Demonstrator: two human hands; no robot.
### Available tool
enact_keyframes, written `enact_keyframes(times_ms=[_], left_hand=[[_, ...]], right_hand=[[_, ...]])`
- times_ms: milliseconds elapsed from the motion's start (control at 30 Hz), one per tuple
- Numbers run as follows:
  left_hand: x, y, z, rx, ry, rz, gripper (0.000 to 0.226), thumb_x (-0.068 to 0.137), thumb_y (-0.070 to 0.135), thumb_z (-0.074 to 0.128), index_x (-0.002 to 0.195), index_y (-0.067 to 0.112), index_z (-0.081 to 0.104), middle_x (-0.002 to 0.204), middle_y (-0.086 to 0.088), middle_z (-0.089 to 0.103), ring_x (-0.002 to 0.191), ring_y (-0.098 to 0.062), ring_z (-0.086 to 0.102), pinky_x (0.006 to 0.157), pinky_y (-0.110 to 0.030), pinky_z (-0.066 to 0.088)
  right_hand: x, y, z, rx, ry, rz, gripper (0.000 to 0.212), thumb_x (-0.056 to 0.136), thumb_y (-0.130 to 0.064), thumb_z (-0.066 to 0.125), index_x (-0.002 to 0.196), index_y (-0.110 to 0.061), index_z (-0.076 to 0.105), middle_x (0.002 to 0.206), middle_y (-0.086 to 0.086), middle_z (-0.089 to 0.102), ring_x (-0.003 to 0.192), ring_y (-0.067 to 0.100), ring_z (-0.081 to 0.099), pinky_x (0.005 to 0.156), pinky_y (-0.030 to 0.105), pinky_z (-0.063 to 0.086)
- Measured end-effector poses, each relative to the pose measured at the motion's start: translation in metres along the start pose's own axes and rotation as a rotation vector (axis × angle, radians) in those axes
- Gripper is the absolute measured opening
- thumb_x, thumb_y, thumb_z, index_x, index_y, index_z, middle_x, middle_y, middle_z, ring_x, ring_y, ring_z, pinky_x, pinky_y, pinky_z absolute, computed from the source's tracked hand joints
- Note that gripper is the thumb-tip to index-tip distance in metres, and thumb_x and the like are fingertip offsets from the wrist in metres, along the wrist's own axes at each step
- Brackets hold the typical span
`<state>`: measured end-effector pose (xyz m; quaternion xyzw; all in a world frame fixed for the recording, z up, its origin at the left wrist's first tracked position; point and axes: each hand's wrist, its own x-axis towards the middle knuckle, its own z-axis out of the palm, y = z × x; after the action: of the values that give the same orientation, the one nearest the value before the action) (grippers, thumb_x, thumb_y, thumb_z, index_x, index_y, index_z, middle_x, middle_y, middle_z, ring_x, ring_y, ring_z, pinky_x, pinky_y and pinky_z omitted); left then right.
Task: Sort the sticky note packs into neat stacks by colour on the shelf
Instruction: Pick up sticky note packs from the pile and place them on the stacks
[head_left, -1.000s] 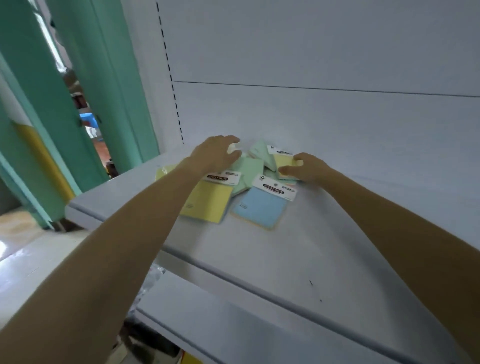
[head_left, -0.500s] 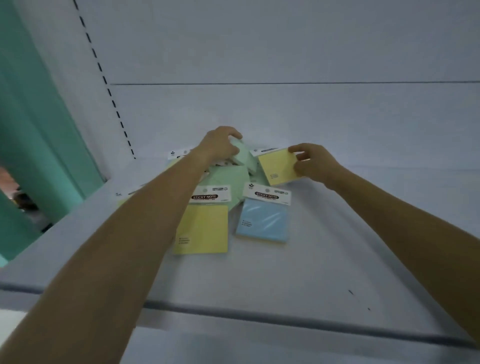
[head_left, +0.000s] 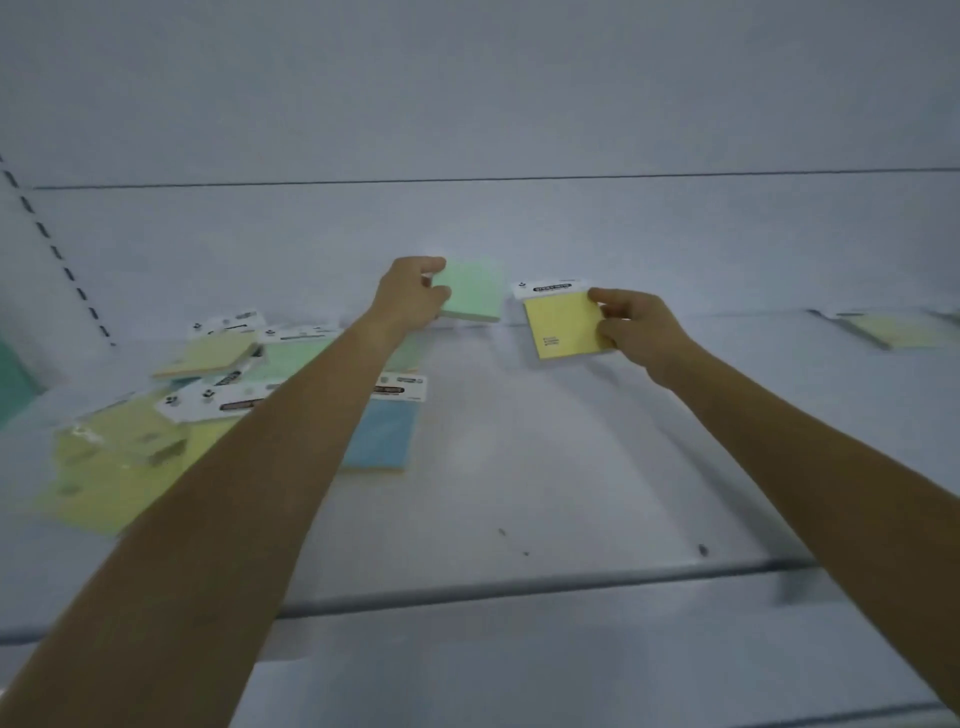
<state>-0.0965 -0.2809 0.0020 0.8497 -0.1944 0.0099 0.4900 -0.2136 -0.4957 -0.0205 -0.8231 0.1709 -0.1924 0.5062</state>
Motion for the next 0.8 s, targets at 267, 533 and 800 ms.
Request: enact_keyframes(times_ms=[267, 533, 800], left_hand=[[-0.037, 0.083, 0.134, -0.086, 0.003, -0.001, 0.047, 0.086, 0.005, 0.058, 0.133, 0.004, 0.048, 0.130, -0.024, 0.053, 0.115, -0.037, 0.056, 0.095, -0.046, 0.051], [-0.054, 0.143, 0.230, -0.118, -0.058, -0.010, 0.047, 0.085, 0.004, 0.058, 0.131, 0.005, 0.050, 0.129, -0.024, 0.054, 0.114, -0.037, 0.057, 0.097, -0.045, 0.050], [-0.023, 0.162, 0.288, -0.167, -0.079, -0.003, 0.047, 0.087, 0.002, 0.056, 0.133, 0.004, 0.047, 0.130, -0.026, 0.051, 0.089, -0.025, 0.053, 0.070, -0.025, 0.051]], right_hand=[[-0.030, 0.068, -0.162, -0.023, 0.039, 0.029, 0.049, 0.086, 0.011, 0.039, 0.130, -0.005, 0.049, 0.128, 0.021, 0.055, 0.092, 0.019, 0.047, 0.067, 0.017, 0.040], [-0.034, 0.121, -0.269, -0.034, 0.125, 0.081, 0.050, 0.085, 0.011, 0.038, 0.131, -0.007, 0.049, 0.126, 0.017, 0.056, 0.093, 0.018, 0.047, 0.066, 0.014, 0.041], [0.003, 0.150, -0.336, -0.064, 0.290, 0.127, 0.048, 0.087, 0.009, 0.037, 0.130, -0.009, 0.051, 0.132, 0.015, 0.053, 0.095, 0.019, 0.046, 0.064, 0.017, 0.040]])
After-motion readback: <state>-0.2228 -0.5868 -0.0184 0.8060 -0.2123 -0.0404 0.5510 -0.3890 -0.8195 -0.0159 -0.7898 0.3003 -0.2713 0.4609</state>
